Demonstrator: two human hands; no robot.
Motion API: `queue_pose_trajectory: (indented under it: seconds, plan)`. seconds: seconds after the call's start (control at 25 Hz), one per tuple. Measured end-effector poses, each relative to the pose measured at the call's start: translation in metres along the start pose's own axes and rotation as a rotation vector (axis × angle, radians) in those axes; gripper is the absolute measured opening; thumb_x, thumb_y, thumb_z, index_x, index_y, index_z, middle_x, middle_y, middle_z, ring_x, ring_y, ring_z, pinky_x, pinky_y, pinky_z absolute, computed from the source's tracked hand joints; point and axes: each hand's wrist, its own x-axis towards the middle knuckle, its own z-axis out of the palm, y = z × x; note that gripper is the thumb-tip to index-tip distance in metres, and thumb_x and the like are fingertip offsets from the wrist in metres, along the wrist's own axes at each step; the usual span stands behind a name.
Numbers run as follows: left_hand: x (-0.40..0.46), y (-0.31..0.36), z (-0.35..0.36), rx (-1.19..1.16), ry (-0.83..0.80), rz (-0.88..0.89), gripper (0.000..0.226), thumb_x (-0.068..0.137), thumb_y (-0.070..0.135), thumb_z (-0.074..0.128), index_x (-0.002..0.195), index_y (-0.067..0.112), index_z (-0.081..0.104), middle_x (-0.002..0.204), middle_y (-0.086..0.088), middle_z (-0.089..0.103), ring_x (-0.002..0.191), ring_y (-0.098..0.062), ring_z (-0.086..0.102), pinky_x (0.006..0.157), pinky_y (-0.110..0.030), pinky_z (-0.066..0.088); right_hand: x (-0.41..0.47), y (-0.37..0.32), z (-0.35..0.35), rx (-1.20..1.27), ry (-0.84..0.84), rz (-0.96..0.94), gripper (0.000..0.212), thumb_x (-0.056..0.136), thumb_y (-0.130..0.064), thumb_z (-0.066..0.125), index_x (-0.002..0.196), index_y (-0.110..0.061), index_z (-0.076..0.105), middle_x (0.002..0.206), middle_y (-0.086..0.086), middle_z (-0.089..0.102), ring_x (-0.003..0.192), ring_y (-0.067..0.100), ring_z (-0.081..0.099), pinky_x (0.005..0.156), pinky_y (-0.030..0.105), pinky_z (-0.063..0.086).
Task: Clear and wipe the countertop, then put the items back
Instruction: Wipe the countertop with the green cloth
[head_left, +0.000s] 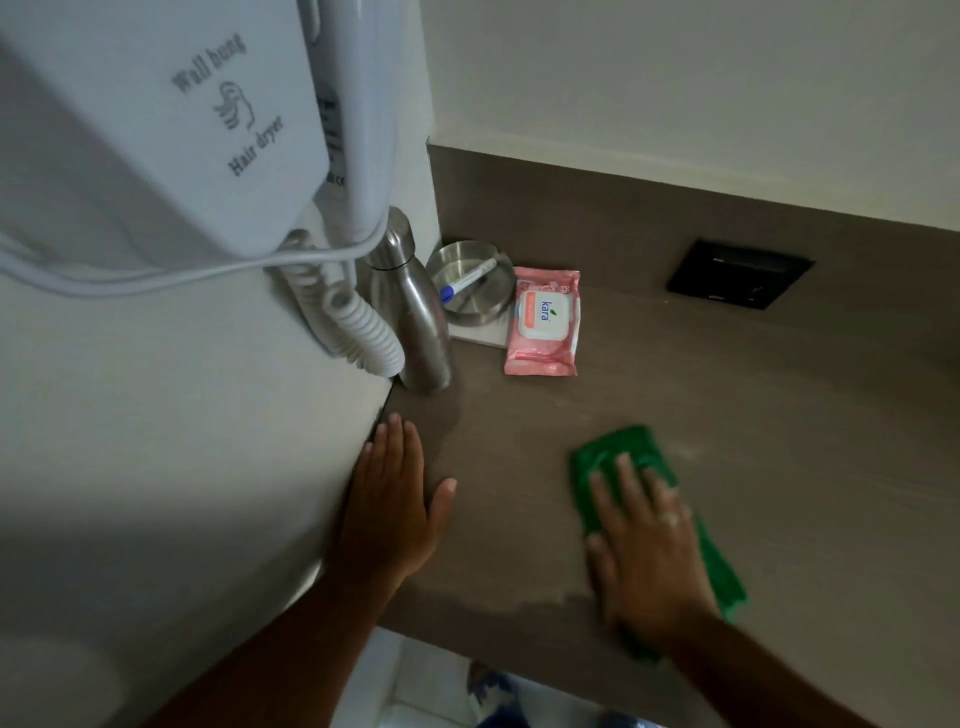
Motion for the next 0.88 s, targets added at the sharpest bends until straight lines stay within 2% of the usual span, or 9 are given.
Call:
queue_pose_trajectory:
  seconds: [0.08, 0.16, 0.24, 0.44, 0.56, 0.76, 0.88]
  plan:
    - [0.0, 0.0, 0.0, -0.006, 0.011, 0.001, 0.081, 0.09, 0.052, 0.041, 0.149, -0.002, 0.031, 0.157, -0.022, 0.028, 0.146, -0.035, 0.027, 0.12, -0.045, 0.022, -0.017, -0.028, 0.005, 0.005, 0.019, -0.196, 0.062, 0.085, -0.048, 0.042, 0.143, -0.026, 0.048, 0.153, 0.01, 0.041, 0.131, 0.039, 0.048, 0.104, 0.051, 0.032]
    - [0.0, 0.001, -0.001, -0.005, -0.006, -0.002, 0.081, 0.091, 0.053, 0.039, 0.15, -0.001, 0.029, 0.158, -0.022, 0.026, 0.147, -0.035, 0.025, 0.12, -0.045, 0.021, 0.008, -0.044, 0.003, -0.009, 0.032, -0.244, 0.06, 0.087, -0.048, 0.045, 0.143, -0.027, 0.047, 0.153, 0.01, 0.041, 0.13, 0.037, 0.048, 0.102, 0.051, 0.035]
    - [0.001, 0.001, -0.001, 0.016, -0.01, -0.001, 0.081, 0.092, 0.053, 0.034, 0.152, -0.001, 0.025, 0.159, -0.021, 0.023, 0.148, -0.034, 0.022, 0.121, -0.043, 0.018, 0.046, -0.069, -0.004, -0.02, 0.026, -0.219, 0.061, 0.088, -0.045, 0.048, 0.145, -0.024, 0.044, 0.151, 0.012, 0.041, 0.128, 0.036, 0.048, 0.096, 0.051, 0.042]
    - [0.0, 0.002, 0.001, 0.041, -0.006, -0.004, 0.082, 0.091, 0.055, 0.029, 0.154, 0.002, 0.02, 0.161, -0.018, 0.018, 0.15, -0.03, 0.017, 0.122, -0.04, 0.014, 0.114, -0.141, -0.027, 0.002, -0.051, -0.03, 0.072, 0.091, -0.038, 0.043, 0.153, -0.014, 0.017, 0.14, 0.018, 0.033, 0.118, 0.034, 0.045, 0.086, 0.045, 0.039]
    - [0.0, 0.002, -0.001, 0.025, -0.004, -0.001, 0.082, 0.092, 0.055, 0.028, 0.154, 0.003, 0.019, 0.162, -0.017, 0.018, 0.15, -0.028, 0.017, 0.122, -0.038, 0.012, 0.128, -0.148, -0.028, 0.0, -0.028, 0.054, 0.067, 0.091, -0.03, 0.043, 0.151, -0.009, 0.02, 0.132, 0.018, 0.038, 0.113, 0.035, 0.047, 0.079, 0.045, 0.043]
    - [-0.002, -0.001, -0.001, 0.031, -0.007, 0.01, 0.079, 0.092, 0.053, 0.031, 0.152, 0.001, 0.025, 0.16, -0.019, 0.022, 0.149, -0.03, 0.022, 0.122, -0.038, 0.015, 0.132, -0.141, -0.033, 0.127, -0.01, 0.129, 0.05, 0.09, -0.026, 0.049, 0.135, -0.008, 0.038, 0.124, 0.017, 0.041, 0.106, 0.037, 0.052, 0.069, 0.045, 0.052]
    - [-0.002, 0.0, -0.003, 0.022, -0.013, 0.011, 0.078, 0.092, 0.051, 0.034, 0.15, -0.002, 0.03, 0.157, -0.022, 0.028, 0.146, -0.034, 0.029, 0.121, -0.04, 0.017, 0.081, -0.131, -0.033, 0.092, -0.068, 0.034, 0.05, 0.092, -0.029, 0.05, 0.136, -0.009, 0.038, 0.124, 0.017, 0.043, 0.107, 0.037, 0.052, 0.073, 0.045, 0.053]
